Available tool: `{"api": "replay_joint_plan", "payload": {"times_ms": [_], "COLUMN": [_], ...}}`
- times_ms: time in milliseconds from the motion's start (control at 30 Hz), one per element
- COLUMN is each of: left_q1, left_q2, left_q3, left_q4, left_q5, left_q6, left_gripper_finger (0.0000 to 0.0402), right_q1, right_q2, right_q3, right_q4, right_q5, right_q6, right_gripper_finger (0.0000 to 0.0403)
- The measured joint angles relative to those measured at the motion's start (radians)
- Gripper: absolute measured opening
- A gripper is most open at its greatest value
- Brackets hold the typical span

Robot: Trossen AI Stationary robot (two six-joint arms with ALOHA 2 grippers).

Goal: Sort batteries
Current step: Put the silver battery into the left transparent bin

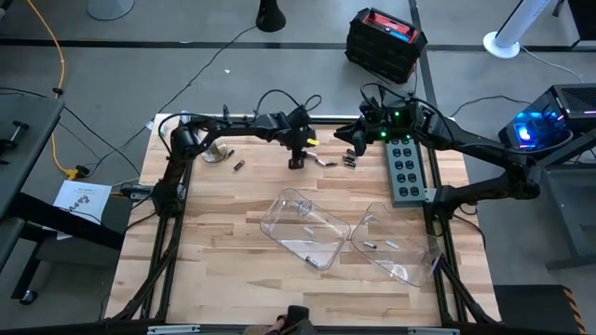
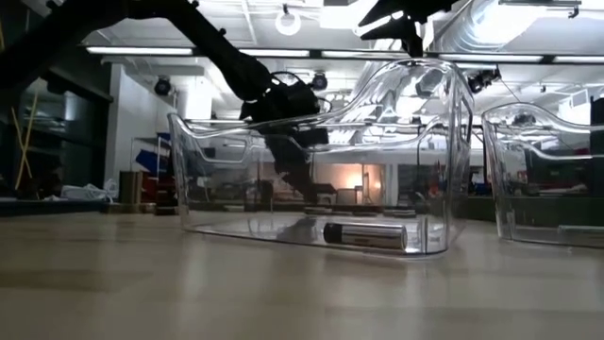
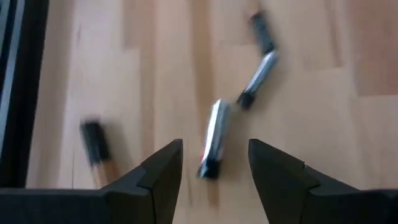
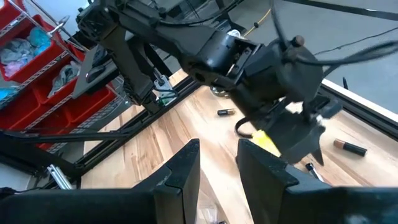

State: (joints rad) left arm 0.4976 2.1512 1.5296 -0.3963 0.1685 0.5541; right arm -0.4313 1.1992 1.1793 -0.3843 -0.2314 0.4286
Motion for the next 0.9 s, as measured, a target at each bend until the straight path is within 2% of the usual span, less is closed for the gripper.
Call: {"api": "replay_joint_plan", "payload": {"times_ms": [133,333,467,533,667,733,800,900], "left_q1": [-0.003,0.007,0.0,0.011,0.056,0.073,0.081,0.077], "left_q2": [0.0,0.0,-0.02,-0.076,-0.245,-0.329,-0.426,-0.577], "left_q3": [0.0,0.026,0.082,0.121,0.135,0.132,0.132,0.117], "left_q4": [-0.012,-0.041,-0.215,-0.303,-0.381,-0.401,-0.403,-0.375], "left_q5": [0.004,-0.003,-0.104,-0.051,0.194,0.277,0.325,0.339], "left_q6": [0.065,0.06,-0.02,-0.072,-0.193,-0.241,-0.274,-0.292], "left_gripper_finger": [0.0173,0.0155,0.0145,0.0143,0.0143,0.0143,0.0143,0.0143], "right_q1": [0.0,0.0,0.0,0.0,-0.005,-0.007,-0.008,-0.015], "right_q2": [0.0,0.0,0.0,0.0,0.035,0.076,0.131,0.237], "right_q3": [0.0,0.0,0.0,0.0,0.0,0.0,0.0,0.0], "right_q4": [0.0,0.0,0.008,0.012,0.008,0.009,0.011,0.026], "right_q5": [0.0,0.003,-0.003,-0.003,0.012,0.015,0.014,0.004], "right_q6": [0.012,0.027,0.011,-0.015,-0.061,-0.077,-0.115,-0.186], "right_gripper_finger": [0.01,0.01,0.01,0.01,0.01,0.01,0.01,0.01]}}
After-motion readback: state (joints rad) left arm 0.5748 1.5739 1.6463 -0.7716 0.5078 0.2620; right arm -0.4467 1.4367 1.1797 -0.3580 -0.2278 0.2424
